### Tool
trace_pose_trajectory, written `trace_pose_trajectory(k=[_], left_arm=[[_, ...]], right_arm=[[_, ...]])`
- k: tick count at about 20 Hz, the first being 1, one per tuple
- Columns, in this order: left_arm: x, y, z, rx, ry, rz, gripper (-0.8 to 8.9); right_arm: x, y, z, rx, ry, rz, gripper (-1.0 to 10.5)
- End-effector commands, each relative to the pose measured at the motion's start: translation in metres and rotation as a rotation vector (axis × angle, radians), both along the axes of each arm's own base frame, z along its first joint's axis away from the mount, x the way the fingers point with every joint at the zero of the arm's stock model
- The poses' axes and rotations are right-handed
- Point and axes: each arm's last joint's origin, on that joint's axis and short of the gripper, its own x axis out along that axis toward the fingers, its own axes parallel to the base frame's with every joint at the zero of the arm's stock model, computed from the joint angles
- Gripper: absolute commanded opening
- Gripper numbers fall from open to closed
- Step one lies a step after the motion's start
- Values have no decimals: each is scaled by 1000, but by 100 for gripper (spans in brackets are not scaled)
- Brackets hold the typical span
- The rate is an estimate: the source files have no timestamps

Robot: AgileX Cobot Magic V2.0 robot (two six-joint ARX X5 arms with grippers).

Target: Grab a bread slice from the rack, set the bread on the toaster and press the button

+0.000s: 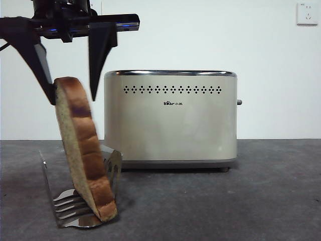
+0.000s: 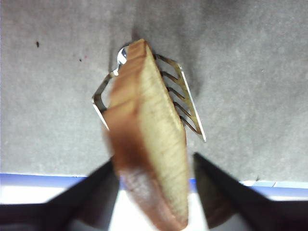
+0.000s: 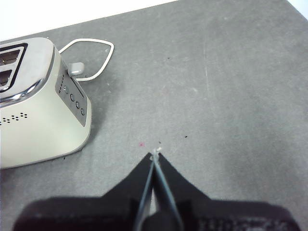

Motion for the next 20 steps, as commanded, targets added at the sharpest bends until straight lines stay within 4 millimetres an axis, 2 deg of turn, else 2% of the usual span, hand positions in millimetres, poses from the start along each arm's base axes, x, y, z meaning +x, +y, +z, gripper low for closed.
trace_pose_trajectory(k=[1,11,16,20], left_arm=[[0,0,-2,11,7,-27,-11],[0,2,-1,48,-23,-55,-9],[-4,7,8,24,-55,-48,-9],[-10,20,24,-9,-101,-28,-9]], right_arm=[[-1,0,1,0,-8,4,1],[-1,0,1,0,-8,4,0],[0,0,2,1,-21,3,1],[0,0,3,2,-23,2,1]])
